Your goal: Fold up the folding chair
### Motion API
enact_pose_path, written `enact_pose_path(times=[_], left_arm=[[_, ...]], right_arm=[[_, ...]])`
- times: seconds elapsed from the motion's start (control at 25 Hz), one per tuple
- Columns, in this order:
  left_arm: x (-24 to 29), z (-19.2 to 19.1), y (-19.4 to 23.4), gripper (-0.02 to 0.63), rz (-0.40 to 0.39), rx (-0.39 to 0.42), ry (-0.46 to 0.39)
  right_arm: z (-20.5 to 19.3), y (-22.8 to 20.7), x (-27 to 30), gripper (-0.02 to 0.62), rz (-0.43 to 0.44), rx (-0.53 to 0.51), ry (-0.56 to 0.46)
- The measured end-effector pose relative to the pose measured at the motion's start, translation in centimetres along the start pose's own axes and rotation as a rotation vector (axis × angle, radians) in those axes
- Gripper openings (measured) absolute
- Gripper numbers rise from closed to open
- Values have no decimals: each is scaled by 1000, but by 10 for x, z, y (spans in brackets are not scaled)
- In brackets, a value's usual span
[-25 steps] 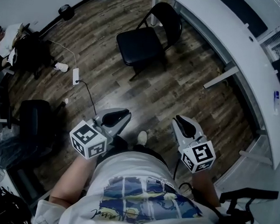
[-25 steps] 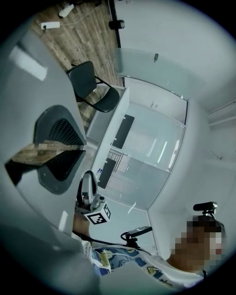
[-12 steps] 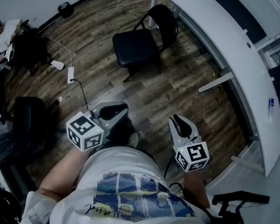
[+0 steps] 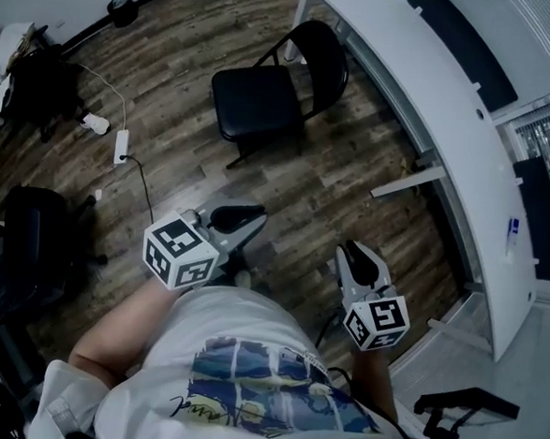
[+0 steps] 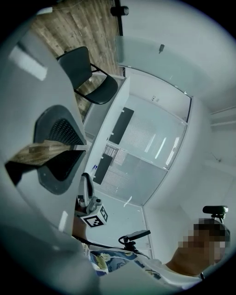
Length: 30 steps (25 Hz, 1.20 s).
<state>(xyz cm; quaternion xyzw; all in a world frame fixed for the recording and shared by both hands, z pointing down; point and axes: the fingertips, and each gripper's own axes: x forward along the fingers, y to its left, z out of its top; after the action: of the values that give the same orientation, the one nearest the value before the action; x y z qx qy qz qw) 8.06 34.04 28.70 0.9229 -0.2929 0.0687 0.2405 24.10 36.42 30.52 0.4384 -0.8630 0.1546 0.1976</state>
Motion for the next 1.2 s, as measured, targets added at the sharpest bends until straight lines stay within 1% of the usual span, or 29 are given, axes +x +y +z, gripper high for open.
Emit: enact_pose_path(times=[0.16,0.36,0.52,0.68,0.88,1.04,1.2], left_arm=[[-15,8,42,37,41,-33,-26],[-26,21,96,41,107,-68,-50],[-27,33,132,46,127,-89,-65],[-33,39,173,52,152,-108,-65],[-35,43,214,63,154,-130,-77],[-34,49,247,74,142,-132,-95],[-34,49,270,88,140,-164,-108]], right_arm=[[21,4,36,63,24,-42,32],[60,-2,88,63,62,-83,29],[79,-4,130,66,90,-97,57],[93,-1,174,83,117,-99,88],[112,-4,208,83,98,-95,107],[129,-3,233,83,83,-135,126],[138,3,250,87,101,-201,177]])
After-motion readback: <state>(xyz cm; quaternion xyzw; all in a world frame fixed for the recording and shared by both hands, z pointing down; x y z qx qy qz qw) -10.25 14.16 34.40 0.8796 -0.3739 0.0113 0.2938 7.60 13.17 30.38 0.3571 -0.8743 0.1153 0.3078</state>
